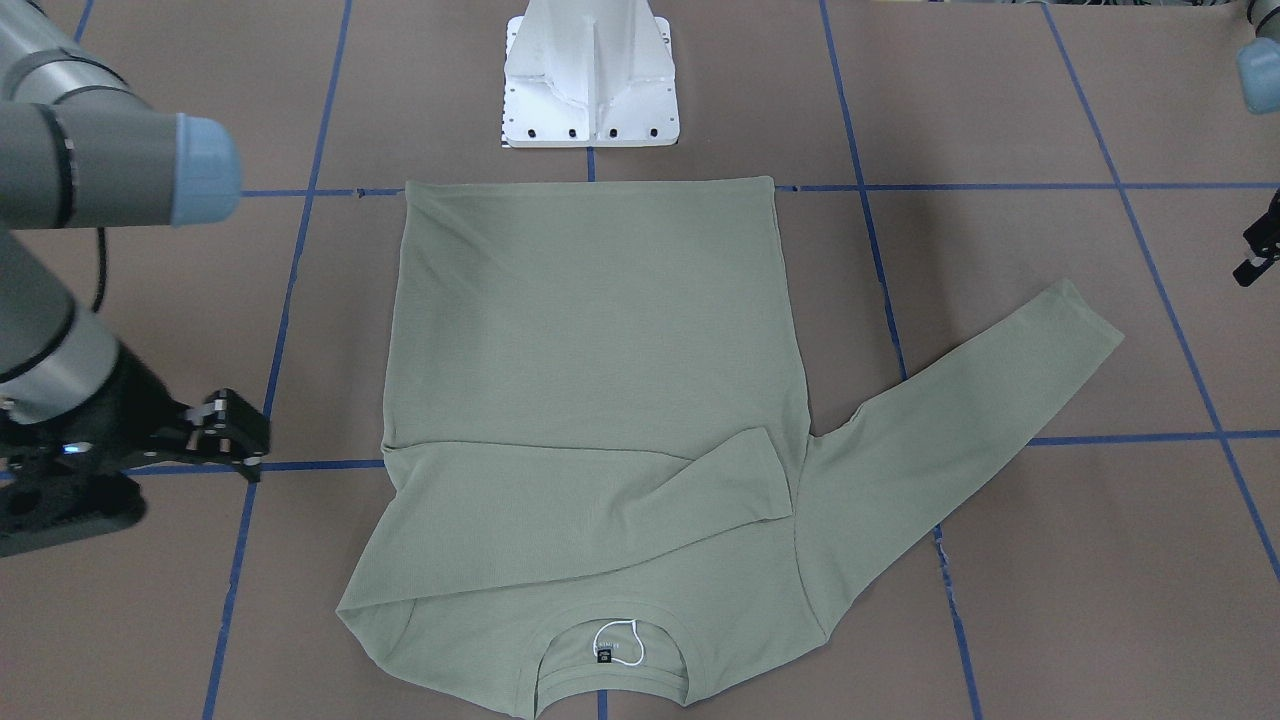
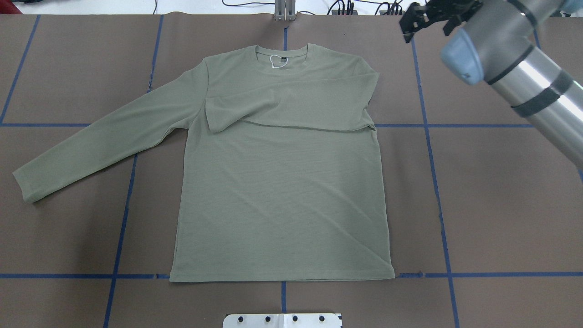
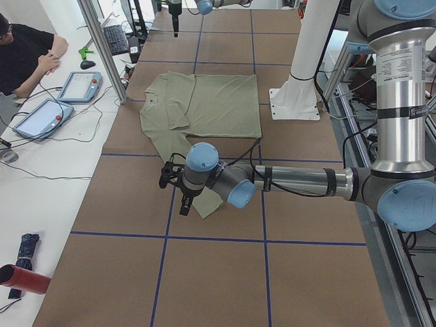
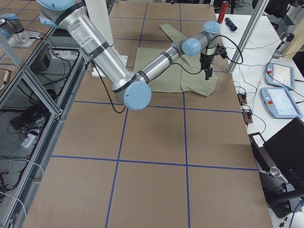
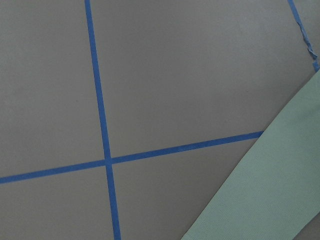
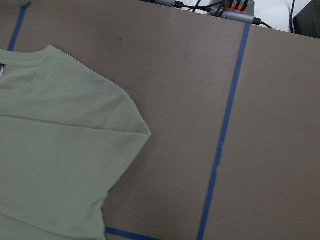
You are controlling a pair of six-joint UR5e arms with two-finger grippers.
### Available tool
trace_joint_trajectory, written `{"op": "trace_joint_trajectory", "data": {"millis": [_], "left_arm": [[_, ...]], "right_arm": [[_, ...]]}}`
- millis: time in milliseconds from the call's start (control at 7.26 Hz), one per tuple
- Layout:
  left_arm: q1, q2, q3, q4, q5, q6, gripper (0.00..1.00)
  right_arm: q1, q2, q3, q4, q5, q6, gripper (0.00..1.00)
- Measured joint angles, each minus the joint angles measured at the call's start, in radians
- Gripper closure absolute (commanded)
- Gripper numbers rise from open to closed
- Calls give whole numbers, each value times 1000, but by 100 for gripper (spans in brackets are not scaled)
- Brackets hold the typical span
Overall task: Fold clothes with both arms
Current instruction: 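Release the sleeve and lift the right gripper away from the shirt, then grasp the cuff of the other sleeve with the left gripper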
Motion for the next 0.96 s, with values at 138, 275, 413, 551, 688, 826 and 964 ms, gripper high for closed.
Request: {"op": "trace_joint_trajectory", "data": {"millis": [138,275,413,551,688,826,964], "left_arm": [[47,17,79,-172,14,-118,14],[87,23,162,-328,19,-225,16],[127,25,230,-445,22,-307,16],[162,24,267,-503,23,-350,16],[191,19,289,-526,24,-368,17],[218,11,305,-535,25,-373,23],[244,4,314,-539,34,-376,24]], "right_arm": [[42,-55,14,17,46,-65,0],[60,-78,18,26,66,-89,0],[67,-88,20,30,74,-97,0],[69,-92,20,31,76,-99,0],[70,-96,20,31,77,-100,0],[70,-102,20,31,77,-100,0],[70,-107,20,31,77,-100,0]]}}
